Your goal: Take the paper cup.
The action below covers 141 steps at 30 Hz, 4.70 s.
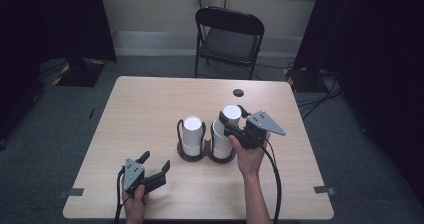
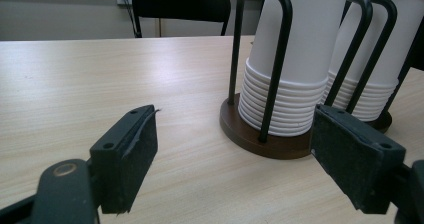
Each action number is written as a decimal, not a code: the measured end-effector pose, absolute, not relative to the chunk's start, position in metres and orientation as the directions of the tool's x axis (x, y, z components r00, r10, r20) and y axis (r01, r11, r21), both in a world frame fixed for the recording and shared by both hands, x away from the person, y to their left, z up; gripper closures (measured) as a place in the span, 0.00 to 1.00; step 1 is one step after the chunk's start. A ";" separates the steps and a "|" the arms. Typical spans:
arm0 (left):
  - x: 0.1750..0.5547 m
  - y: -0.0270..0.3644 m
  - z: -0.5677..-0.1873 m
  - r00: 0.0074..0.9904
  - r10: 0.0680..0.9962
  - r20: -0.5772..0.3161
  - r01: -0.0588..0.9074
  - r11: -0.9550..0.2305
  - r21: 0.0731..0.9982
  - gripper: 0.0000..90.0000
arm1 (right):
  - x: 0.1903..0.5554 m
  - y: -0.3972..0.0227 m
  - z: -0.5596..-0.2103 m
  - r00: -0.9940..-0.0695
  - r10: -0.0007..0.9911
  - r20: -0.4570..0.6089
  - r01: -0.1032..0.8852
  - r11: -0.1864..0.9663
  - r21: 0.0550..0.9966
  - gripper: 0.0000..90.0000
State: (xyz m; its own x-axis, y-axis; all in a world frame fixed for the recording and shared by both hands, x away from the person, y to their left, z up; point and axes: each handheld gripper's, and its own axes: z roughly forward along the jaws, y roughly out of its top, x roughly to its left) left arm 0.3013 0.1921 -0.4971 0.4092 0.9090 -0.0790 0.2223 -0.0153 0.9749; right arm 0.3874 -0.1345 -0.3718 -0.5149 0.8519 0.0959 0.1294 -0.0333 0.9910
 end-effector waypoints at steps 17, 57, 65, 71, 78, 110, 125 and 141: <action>0.304 0.192 -0.497 0.414 0.906 -0.090 0.248 -0.017 0.968 0.25 | 0.374 -0.148 -0.363 -0.521 0.837 0.168 0.126 -0.119 0.985 0.38; 0.299 0.169 -0.488 0.597 0.779 -0.191 0.256 0.041 0.966 0.34 | 0.299 -0.165 -0.396 -0.542 0.768 0.341 0.227 -0.257 0.939 0.39; 0.297 0.156 -0.484 0.663 0.722 -0.198 0.227 0.058 0.972 0.46 | 0.295 -0.170 -0.406 -0.546 0.731 0.410 0.265 -0.314 0.912 0.39; 0.296 0.146 -0.483 0.691 0.696 -0.197 0.213 0.064 0.975 0.47 | 0.295 -0.168 -0.417 -0.561 0.661 0.498 0.320 -0.381 0.867 0.39; 0.294 0.138 -0.484 0.737 0.645 -0.204 0.196 0.085 0.977 0.57 | 0.292 -0.153 -0.423 -0.589 0.609 0.532 0.338 -0.413 0.846 0.39; 0.297 0.120 -0.480 0.755 0.615 -0.227 0.135 0.192 0.972 0.80 | 0.303 -0.129 -0.433 -0.627 0.389 0.675 0.512 -0.447 0.734 0.39; 0.296 0.123 -0.478 0.747 0.632 -0.205 0.111 0.186 0.976 0.82 | 0.309 -0.125 -0.434 -0.625 0.356 0.694 0.570 -0.399 0.718 0.38; 0.293 0.122 -0.479 0.775 0.605 -0.183 0.131 0.129 0.983 0.93 | 0.309 -0.124 -0.433 -0.615 0.496 0.613 0.497 -0.360 0.790 0.31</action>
State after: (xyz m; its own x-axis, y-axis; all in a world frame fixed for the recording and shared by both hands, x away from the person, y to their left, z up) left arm 0.2932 0.1224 -0.4793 0.7753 0.6046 -0.1829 0.1311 0.1292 0.9829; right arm 0.3091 -0.1243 -0.4331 -0.6148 0.4965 0.6128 0.4967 -0.3598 0.7898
